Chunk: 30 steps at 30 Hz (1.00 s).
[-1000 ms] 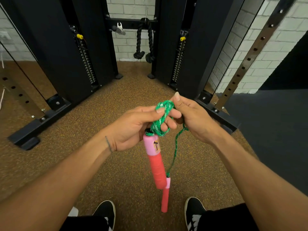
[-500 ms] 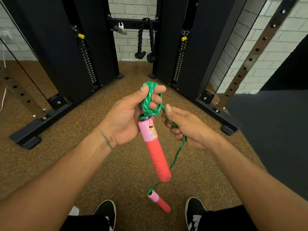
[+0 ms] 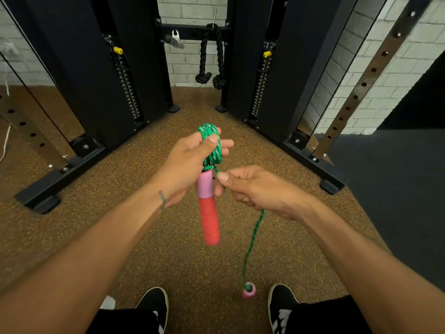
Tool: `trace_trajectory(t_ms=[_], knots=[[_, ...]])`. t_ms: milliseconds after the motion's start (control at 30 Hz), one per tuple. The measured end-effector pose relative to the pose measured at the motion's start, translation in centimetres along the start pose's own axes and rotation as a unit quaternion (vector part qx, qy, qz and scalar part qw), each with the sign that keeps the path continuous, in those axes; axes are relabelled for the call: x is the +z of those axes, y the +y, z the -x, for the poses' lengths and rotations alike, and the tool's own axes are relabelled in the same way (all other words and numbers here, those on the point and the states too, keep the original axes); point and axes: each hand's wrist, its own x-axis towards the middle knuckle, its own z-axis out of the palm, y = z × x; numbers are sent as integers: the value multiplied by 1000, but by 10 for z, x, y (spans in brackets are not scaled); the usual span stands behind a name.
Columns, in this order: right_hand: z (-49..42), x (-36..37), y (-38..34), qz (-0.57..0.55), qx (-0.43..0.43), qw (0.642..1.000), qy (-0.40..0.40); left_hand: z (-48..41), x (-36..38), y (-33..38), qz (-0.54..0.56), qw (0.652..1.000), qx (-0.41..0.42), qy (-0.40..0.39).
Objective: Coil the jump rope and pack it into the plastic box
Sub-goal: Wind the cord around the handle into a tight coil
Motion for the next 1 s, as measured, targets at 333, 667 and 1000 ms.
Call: trace_trajectory(t_ms=[333, 667, 1000], knots=[[6, -13, -6, -7, -103, 991, 80, 3, -3, -5, -227, 967, -22, -111], [-1, -19, 1, -7, -171, 967, 188, 6, 10, 2, -47, 985, -76, -148], [-2, -18, 1, -115, -168, 959, 197, 5, 7, -1, -20, 983, -77, -168]])
